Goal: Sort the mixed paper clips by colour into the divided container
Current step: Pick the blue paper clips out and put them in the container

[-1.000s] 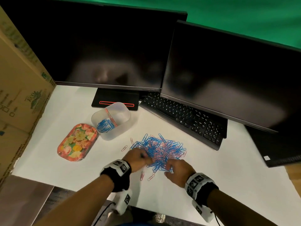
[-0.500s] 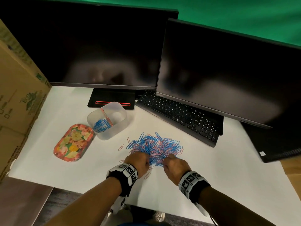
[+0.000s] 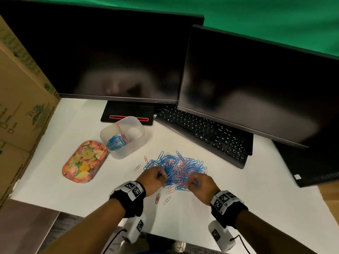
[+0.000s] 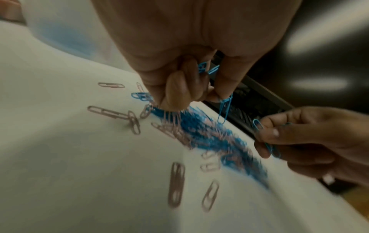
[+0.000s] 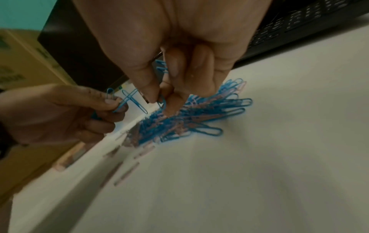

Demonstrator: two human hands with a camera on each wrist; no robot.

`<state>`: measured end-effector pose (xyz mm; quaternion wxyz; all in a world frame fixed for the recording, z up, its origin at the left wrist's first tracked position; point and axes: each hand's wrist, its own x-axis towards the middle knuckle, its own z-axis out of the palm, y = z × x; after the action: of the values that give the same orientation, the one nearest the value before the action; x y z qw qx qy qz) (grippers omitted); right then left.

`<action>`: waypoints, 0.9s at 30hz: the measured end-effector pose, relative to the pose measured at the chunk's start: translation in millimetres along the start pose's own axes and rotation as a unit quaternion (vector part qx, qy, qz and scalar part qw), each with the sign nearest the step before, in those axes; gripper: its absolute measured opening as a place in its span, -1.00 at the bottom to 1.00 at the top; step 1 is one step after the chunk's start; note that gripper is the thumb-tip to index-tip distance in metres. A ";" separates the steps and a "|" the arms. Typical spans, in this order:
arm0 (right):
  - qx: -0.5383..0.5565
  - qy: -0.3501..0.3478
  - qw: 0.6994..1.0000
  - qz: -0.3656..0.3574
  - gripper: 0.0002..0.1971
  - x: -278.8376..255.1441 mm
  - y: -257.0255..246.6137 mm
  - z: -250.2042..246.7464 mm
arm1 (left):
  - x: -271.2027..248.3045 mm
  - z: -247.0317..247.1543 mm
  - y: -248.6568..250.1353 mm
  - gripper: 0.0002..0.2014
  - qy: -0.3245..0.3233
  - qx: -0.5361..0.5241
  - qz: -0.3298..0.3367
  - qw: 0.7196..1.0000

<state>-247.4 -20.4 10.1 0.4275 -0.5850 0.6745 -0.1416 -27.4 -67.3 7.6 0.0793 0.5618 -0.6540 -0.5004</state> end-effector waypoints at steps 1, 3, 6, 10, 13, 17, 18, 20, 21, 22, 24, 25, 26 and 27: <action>0.023 -0.005 1.000 -0.002 -0.80 2.4 -7.1 -1.9 | -0.9 -5.2 0.9 -0.80 0.007 -0.022 -0.004 1.000; 0.067 -0.014 0.998 -0.007 -0.86 10.3 -22.1 -5.0 | -4.5 -18.7 3.5 -0.77 0.024 -0.074 -0.005 0.997; 0.114 -0.029 0.993 -0.019 -0.84 27.6 -51.2 -2.8 | -13.1 -45.2 6.8 -0.81 0.066 -0.131 -0.016 0.989; 0.112 -0.039 0.992 -0.051 -0.89 57.8 -107.6 8.7 | -17.3 -97.0 0.1 -0.77 0.147 -0.209 -0.071 0.964; 0.104 -0.050 0.992 -0.054 -0.88 84.4 -156.9 23.1 | -12.8 -136.6 -7.5 -0.79 0.196 -0.260 -0.130 0.937; 0.080 -0.075 0.993 -0.053 -0.89 109.9 -219.6 42.4 | -7.5 -171.2 -9.0 -0.88 0.205 -0.179 -0.183 0.945; 0.067 -0.079 0.994 -0.044 -0.86 116.1 -229.9 46.4 | -7.3 -174.6 -7.9 -0.87 0.202 -0.155 -0.197 0.947; 0.052 -0.093 0.994 -0.032 -0.89 129.5 -244.1 55.4 | -5.3 -179.3 -10.1 -0.81 0.199 -0.139 -0.211 0.947; 0.035 -0.099 0.994 -0.035 -0.86 135.0 -246.0 58.5 | -4.7 -180.2 -9.5 -0.80 0.199 -0.142 -0.213 0.946; 0.014 -0.106 0.994 -0.038 -0.78 142.1 -248.2 61.9 | -3.1 -182.8 -11.4 -0.81 0.198 -0.153 -0.214 0.944; -0.013 -0.109 0.993 -0.039 -0.68 141.5 -248.4 58.4 | -5.1 -184.0 -11.3 -0.90 0.190 -0.191 -0.207 0.940; -0.017 -0.106 0.993 -0.042 -0.66 139.7 -246.7 55.4 | -5.8 -185.2 -13.2 -0.87 0.186 -0.211 -0.202 0.938; -0.017 -0.099 0.994 -0.045 -0.66 139.4 -244.1 51.6 | -5.7 -187.1 -16.2 -0.82 0.181 -0.223 -0.197 0.937; -0.007 -0.090 0.995 -0.047 -0.67 137.9 -239.5 46.7 | -4.8 -187.7 -20.1 -0.79 0.179 -0.228 -0.190 0.938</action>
<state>-45.9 -197.4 91.2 0.4756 -0.6291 0.6061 -0.1036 112.5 -166.9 86.2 0.2241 0.7227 -0.3788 -0.5329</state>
